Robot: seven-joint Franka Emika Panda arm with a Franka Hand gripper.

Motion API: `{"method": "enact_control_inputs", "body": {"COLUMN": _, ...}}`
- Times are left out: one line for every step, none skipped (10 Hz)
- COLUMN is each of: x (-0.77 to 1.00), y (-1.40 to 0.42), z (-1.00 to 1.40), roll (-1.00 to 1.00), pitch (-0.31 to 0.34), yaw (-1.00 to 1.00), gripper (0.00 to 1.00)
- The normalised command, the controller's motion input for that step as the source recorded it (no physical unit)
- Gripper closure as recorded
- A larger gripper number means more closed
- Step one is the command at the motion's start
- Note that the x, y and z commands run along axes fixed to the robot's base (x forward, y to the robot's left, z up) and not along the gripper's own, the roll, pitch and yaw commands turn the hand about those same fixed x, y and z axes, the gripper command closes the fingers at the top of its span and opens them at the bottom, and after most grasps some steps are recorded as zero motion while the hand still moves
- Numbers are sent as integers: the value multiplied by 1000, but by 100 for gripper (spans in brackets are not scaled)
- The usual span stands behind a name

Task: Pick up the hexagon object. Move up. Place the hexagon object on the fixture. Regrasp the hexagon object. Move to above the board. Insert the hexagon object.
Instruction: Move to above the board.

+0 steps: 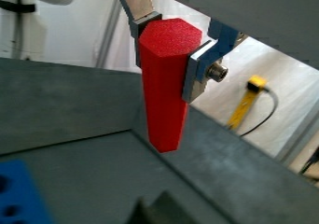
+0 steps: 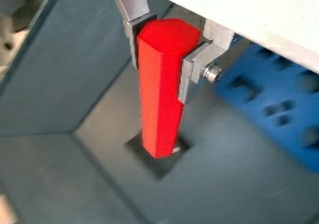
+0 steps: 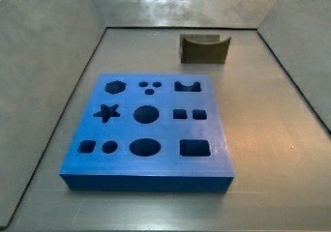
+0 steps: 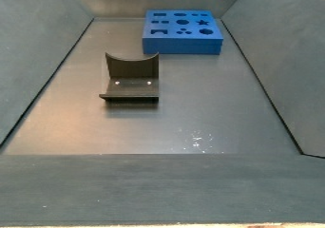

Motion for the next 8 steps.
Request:
{"method": "enact_control_inputs", "body": {"x": -1000, "y": -846, "z": -54, "roll": -1000, "pitch": -113, "yaw": -71, "gripper": 100}}
{"method": "enact_control_inputs", "body": {"x": -1000, "y": -765, "z": -35, "roll": -1000, "pitch": -138, "yaw": -68, "gripper": 100}}
{"method": "enact_control_inputs", "body": {"x": -972, "y": -691, "z": -42, "roll": -1000, "pitch": -147, "yaw": -69, "gripper": 100}}
{"method": "enact_control_inputs", "body": {"x": -547, "y": -265, "z": -10, "roll": -1000, "pitch": -179, "yaw": -75, "gripper": 100}}
{"method": "enact_control_inputs", "body": {"x": -399, "y": -134, "z": -4, "roll": -1000, "pitch": -187, "yaw": -76, "gripper": 100}}
{"method": "enact_control_inputs", "body": {"x": -236, "y": -13, "z": -10, "roll": -1000, "pitch": -192, "yaw": -76, "gripper": 100}}
{"method": "enact_control_inputs", "body": {"x": -197, "y": -3, "z": -3, "roll": -1000, "pitch": -203, "yaw": -83, "gripper": 100}}
{"method": "enact_control_inputs", "body": {"x": -139, "y": 35, "z": -1, "roll": -798, "pitch": -192, "yaw": -60, "gripper": 100}}
